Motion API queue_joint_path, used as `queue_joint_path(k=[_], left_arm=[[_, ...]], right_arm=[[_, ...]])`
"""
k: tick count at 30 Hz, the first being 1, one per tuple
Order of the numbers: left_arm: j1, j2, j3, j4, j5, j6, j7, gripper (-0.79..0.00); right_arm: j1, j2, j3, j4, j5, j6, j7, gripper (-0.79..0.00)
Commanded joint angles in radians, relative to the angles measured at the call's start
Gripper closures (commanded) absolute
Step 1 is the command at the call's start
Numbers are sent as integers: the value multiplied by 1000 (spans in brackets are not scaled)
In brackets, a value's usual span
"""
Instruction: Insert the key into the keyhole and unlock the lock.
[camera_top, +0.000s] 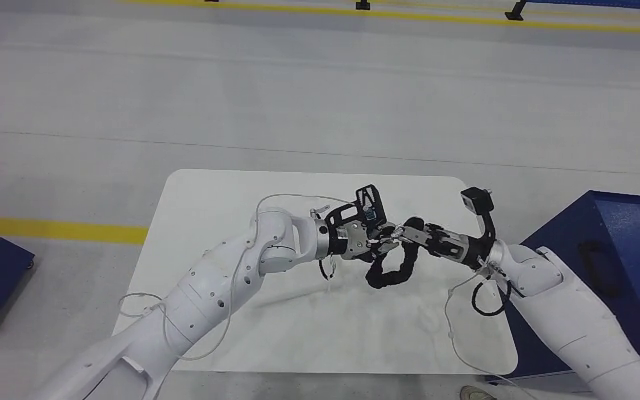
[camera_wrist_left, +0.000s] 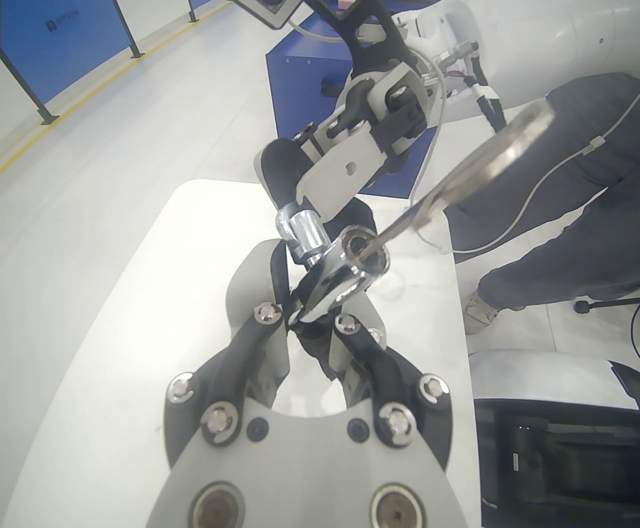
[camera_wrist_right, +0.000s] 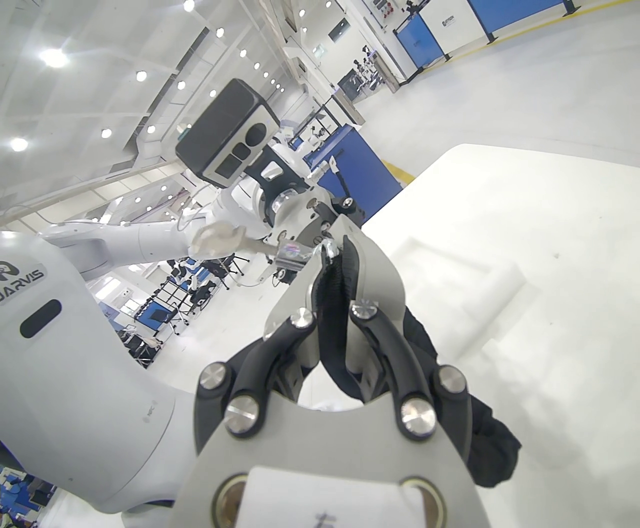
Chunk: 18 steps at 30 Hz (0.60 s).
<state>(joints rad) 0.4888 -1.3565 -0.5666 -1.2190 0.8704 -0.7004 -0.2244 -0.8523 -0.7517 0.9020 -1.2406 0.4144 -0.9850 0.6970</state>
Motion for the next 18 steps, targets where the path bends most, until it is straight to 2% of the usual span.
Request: queue_joint_path(k=[1,2,3,4,12,18], left_arm=[[4,5,-19,-14,10,-14,9,0],[7,8,-30,-20,12,-17,9,0],[10,10,-41,-28,12,-20,9,0],[13,13,-51,-37,11,-23,6,0],[45,23,-102,-76,-26,-62,-20,0],[55,21,-120,-73,-62,-85,-24,0]], right_arm=[[1,-1,6,4,-2,-2,9,0],[3,-1,10,9,-5,-4,17,0],[5,0,15,15,-11,-7,25,-339],[6,0,20,22,-10,-11,30,-785],[11,1,53,68,-42,-27,84,-785],[-2,-9,30,17,-2,-27,111,-785]])
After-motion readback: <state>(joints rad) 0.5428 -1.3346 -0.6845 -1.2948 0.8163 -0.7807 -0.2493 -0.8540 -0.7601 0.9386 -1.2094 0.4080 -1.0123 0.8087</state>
